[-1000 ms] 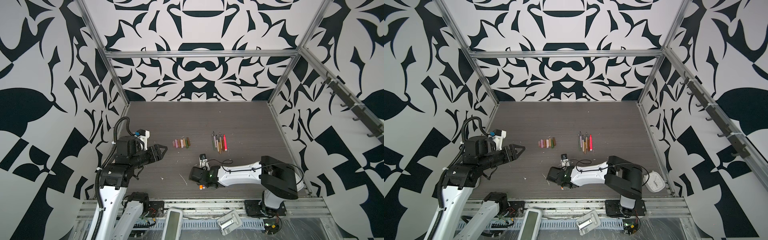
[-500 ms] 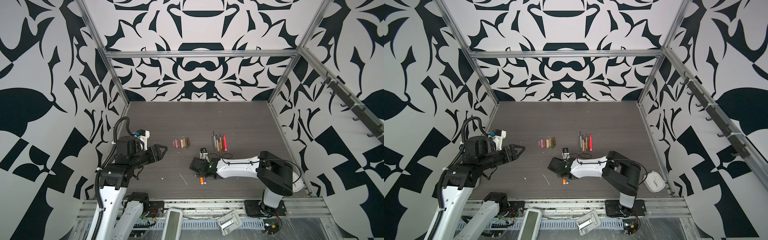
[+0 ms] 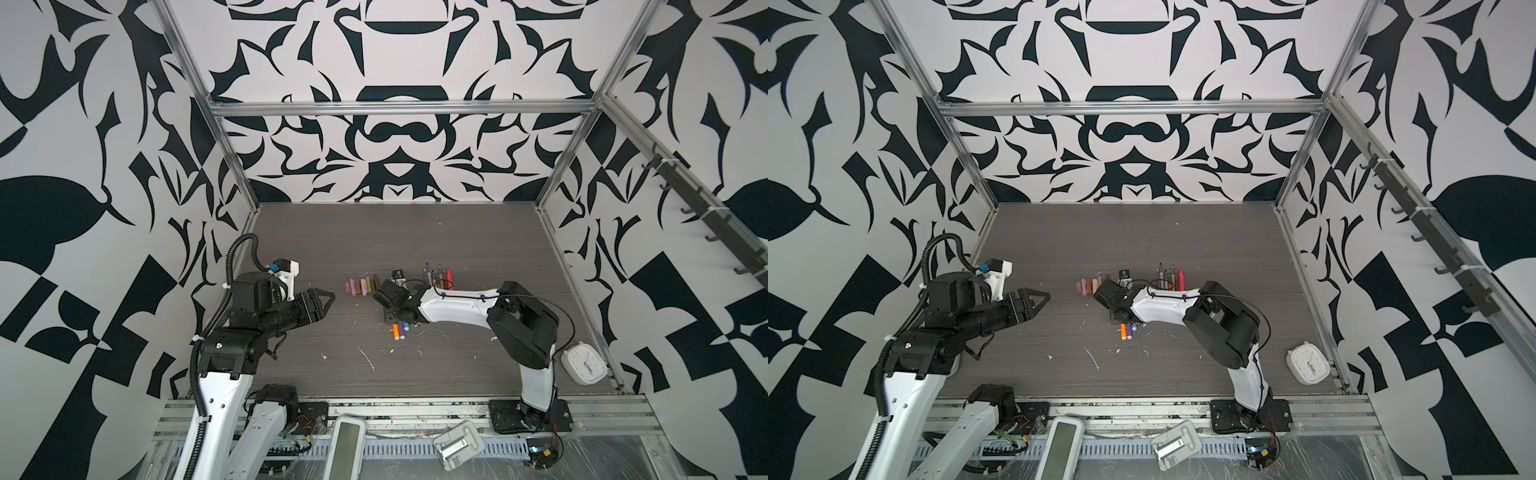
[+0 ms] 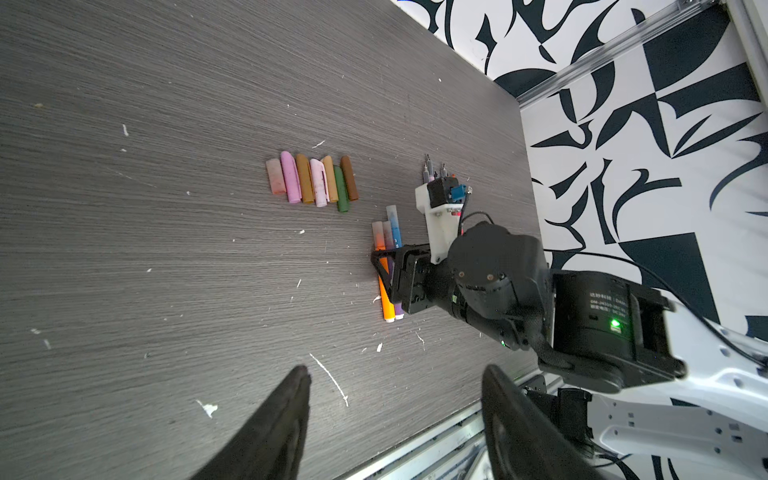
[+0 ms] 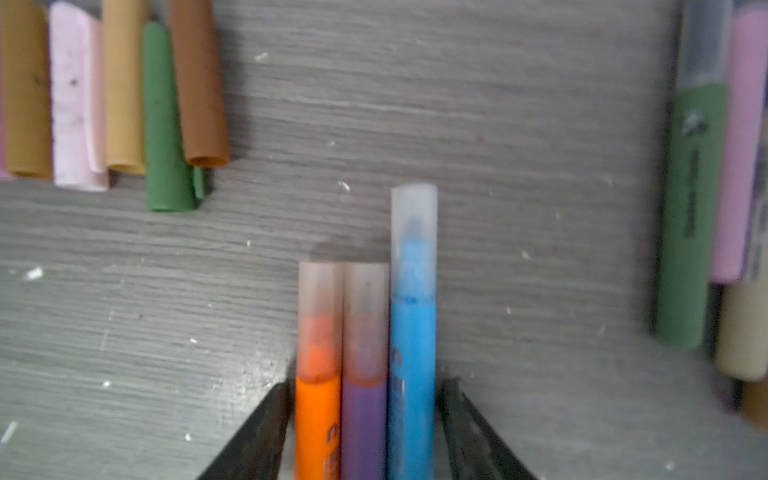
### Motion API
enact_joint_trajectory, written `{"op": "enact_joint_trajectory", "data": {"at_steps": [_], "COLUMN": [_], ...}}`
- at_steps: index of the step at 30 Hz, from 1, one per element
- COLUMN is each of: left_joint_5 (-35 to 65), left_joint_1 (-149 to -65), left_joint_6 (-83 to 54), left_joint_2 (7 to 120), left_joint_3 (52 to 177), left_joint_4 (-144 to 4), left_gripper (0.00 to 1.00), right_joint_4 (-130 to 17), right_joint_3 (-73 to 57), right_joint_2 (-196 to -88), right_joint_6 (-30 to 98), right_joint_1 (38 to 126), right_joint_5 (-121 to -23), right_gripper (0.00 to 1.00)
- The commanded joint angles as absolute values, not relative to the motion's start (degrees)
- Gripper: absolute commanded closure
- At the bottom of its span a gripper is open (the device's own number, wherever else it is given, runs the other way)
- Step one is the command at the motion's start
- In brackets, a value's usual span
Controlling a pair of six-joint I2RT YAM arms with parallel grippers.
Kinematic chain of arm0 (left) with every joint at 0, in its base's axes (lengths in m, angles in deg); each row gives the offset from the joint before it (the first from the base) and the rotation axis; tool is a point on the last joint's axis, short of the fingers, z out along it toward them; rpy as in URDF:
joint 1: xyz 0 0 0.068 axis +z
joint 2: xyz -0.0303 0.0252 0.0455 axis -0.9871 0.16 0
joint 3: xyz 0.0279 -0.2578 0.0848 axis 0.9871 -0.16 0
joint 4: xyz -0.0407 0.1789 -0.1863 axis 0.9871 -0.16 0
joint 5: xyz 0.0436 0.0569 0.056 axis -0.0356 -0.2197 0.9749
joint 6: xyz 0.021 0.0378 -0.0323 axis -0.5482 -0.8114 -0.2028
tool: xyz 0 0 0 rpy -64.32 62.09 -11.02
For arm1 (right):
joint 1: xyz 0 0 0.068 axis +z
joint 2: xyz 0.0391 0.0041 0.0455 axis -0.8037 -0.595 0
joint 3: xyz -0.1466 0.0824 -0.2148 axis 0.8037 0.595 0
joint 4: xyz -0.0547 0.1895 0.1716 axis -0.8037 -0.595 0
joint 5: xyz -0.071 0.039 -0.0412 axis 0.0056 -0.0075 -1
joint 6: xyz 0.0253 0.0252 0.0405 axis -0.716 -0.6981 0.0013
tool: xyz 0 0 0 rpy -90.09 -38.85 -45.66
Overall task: Open the pen caps
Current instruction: 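Lower the right gripper and grasp the blue marker's body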
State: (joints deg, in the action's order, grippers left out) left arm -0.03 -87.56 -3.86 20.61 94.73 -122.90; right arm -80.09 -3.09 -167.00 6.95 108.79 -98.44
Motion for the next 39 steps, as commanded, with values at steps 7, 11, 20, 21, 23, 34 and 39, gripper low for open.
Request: {"op": "enact_joint_trajectory", "data": {"at_steps": [7, 11, 20, 21, 23, 34, 39], "left_joint_5": [-1.0, -1.0, -0.8, -0.8, -0.8, -0.5, -0.4], "left_joint_1": [-87.3, -87.3, -87.2, -87.2, -87.2, -87.2, -87.2], "left_joint_6": [-4.4, -4.4, -4.4, -4.4, -4.4, -4.4, -4.4], "left_joint_2": [20.0, 19.8, 19.8, 19.8, 19.8, 19.6, 19.7], "left_joint_3": [94.1, 94.1, 94.1, 94.1, 94.1, 94.1, 94.1], "left_joint_4": [-123.4, -123.3, -123.3, -123.3, -123.3, -123.4, -123.4], "left_gripper": [0.32, 0.32, 0.32, 0.32, 0.32, 0.32, 0.32], "right_joint_4": [-81.5, -78.7, -78.4, -78.4, -78.8, -80.0, -80.8], "right_joint_3": [4.0, 9.6, 11.5, 11.2, 10.5, 8.3, 6.7], "right_joint_2": [-156.7, -151.2, -151.0, -151.4, -152.5, -156.5, -157.8], "right_joint_6": [7.6, 6.0, 6.1, 6.1, 6.4, 7.3, 8.4], "right_joint_1": [108.8, 108.8, 108.5, 108.5, 108.3, 107.6, 107.0], "right_joint_5": [-95.8, -95.0, -95.2, -95.1, -95.1, -95.1, -94.9], "right_gripper": [0.3, 0.41, 0.59, 0.6, 0.6, 0.61, 0.61]}}
